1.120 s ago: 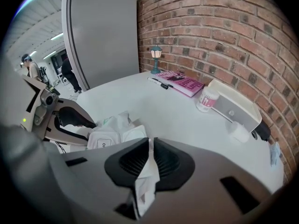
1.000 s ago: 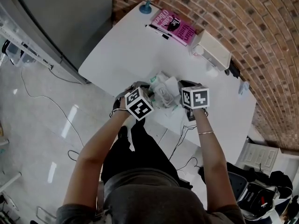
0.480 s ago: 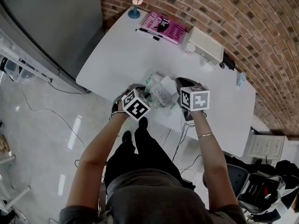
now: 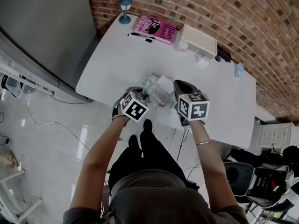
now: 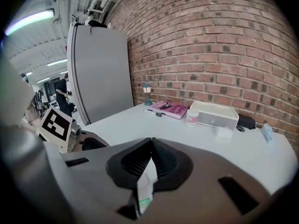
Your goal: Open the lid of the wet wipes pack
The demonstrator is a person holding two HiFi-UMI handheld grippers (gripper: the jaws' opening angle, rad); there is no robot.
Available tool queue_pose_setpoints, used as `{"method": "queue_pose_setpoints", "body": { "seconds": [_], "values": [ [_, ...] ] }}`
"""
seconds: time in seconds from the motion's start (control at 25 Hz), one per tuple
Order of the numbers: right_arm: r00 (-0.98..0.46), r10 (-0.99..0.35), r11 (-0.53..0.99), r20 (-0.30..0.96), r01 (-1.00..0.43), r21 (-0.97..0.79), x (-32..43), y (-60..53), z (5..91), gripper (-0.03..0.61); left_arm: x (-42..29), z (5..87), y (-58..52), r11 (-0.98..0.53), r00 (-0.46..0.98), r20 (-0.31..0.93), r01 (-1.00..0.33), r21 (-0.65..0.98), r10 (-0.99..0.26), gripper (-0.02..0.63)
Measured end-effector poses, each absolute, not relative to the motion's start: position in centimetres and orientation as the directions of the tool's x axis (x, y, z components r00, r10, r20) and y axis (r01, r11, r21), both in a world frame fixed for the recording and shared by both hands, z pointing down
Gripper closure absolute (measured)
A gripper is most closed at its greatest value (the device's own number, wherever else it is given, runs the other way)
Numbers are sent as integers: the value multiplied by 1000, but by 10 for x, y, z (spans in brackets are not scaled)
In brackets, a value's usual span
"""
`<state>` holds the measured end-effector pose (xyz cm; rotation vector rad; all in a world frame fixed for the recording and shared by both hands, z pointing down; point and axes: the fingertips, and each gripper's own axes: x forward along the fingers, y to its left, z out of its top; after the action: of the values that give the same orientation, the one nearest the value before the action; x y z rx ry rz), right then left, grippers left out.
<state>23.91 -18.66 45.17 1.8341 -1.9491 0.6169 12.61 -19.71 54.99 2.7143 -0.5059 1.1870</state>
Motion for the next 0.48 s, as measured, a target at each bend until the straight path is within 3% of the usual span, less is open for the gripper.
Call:
{"method": "queue_pose_setpoints", "body": {
  "seconds": [0.48],
  "values": [
    [-69, -859, -2, 506, -990, -138, 216, -153, 447, 571, 113, 519, -198, -914, 659, 678, -403, -48, -326, 491]
  ]
}}
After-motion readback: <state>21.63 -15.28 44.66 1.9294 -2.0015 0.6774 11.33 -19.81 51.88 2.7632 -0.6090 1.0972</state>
